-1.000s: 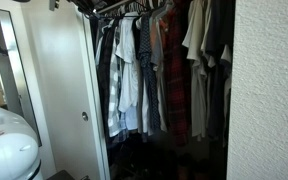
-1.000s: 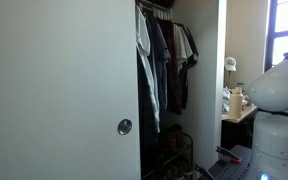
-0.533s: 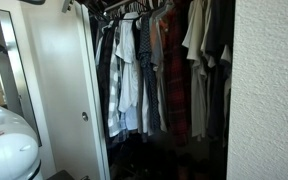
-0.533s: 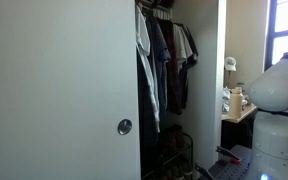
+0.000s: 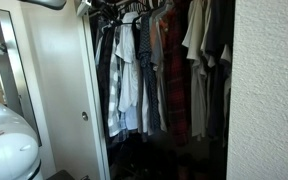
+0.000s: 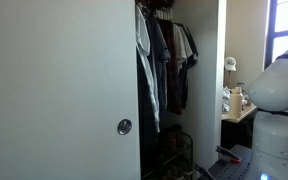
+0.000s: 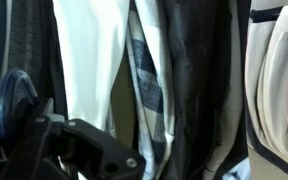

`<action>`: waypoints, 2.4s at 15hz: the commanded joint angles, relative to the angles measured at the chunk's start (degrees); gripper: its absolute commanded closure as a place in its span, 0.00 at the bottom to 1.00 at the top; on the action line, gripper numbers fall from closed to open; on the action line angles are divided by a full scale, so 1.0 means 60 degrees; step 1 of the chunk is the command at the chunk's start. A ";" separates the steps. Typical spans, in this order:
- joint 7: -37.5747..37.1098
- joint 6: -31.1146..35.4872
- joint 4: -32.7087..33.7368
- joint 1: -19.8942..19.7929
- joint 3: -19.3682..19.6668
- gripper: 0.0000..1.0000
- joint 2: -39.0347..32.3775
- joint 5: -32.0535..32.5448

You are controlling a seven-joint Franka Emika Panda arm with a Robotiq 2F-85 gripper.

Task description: Take the clothes hanger and place it to the left on the rail

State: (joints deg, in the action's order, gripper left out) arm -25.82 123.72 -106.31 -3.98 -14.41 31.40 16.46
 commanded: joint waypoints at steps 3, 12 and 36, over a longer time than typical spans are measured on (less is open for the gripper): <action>0.0455 0.0819 0.0400 0.0009 0.0258 0.97 -0.0811 0.0005; 0.0554 0.1171 0.1486 -0.0066 0.0534 0.97 -0.2097 0.0216; 0.0518 0.1068 0.5035 0.0356 0.0830 0.97 -0.5378 0.0869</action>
State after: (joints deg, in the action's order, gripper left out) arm -23.82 130.04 -79.74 -1.85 -9.40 2.64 21.40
